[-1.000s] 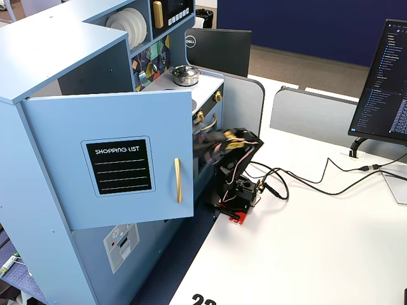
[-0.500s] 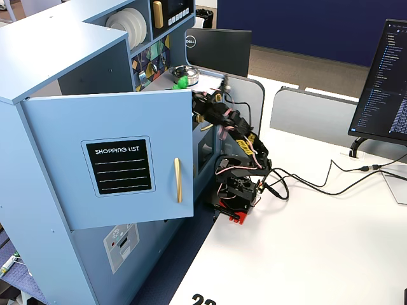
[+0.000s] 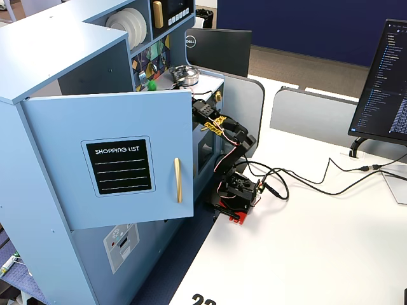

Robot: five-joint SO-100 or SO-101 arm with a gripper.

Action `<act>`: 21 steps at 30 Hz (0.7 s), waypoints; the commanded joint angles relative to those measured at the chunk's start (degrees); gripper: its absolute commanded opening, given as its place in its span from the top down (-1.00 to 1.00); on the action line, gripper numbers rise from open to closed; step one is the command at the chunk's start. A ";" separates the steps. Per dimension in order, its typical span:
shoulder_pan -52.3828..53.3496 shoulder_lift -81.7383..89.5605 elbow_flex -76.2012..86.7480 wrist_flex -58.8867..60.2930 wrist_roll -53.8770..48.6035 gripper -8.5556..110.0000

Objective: Pick up the green pineapple from the left cabinet and place it in the gray recipient

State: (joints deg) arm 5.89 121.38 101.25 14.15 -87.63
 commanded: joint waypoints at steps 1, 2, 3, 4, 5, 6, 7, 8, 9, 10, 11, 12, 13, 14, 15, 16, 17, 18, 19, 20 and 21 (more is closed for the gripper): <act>-4.31 -0.35 -2.37 -2.02 -5.27 0.86; -5.19 -0.26 -1.93 -2.20 -6.33 0.86; -5.80 -0.26 -1.49 -2.46 -7.47 0.86; -6.24 -0.44 -1.32 -2.46 -8.26 0.86; -6.59 -0.70 -1.32 -2.46 -8.96 0.86; -6.94 -1.14 -1.32 -2.46 -9.76 0.86; -7.12 -1.58 -1.32 -2.37 -10.37 0.86; -7.12 -2.02 -1.58 -2.11 -11.43 0.86; -7.12 -2.37 -1.85 -1.85 -11.95 0.85; -6.94 -2.64 -2.20 -1.76 -11.87 0.77; -6.50 -2.90 -2.64 -1.67 -11.34 0.60; -6.06 -3.16 -3.25 -1.58 -9.93 0.42; -5.54 -3.25 -3.78 -1.58 -7.65 0.20; -4.92 -3.25 -4.39 -0.97 -7.29 0.04; -4.48 -3.25 -4.92 -0.35 -8.00 -0.02; -4.13 -2.90 -5.54 0.53 -7.82 -0.05; -3.60 -2.29 -6.33 2.29 -7.56 -0.08; -2.99 -1.32 -7.03 4.48 -7.56 -0.08; -2.55 0.26 -7.73 7.21 -7.38 -0.06; -2.29 2.64 -8.35 10.81 -7.47 -0.03; -2.29 5.80 -8.79 14.94 -7.73 0.02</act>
State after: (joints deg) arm 2.20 119.18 98.35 20.48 -95.98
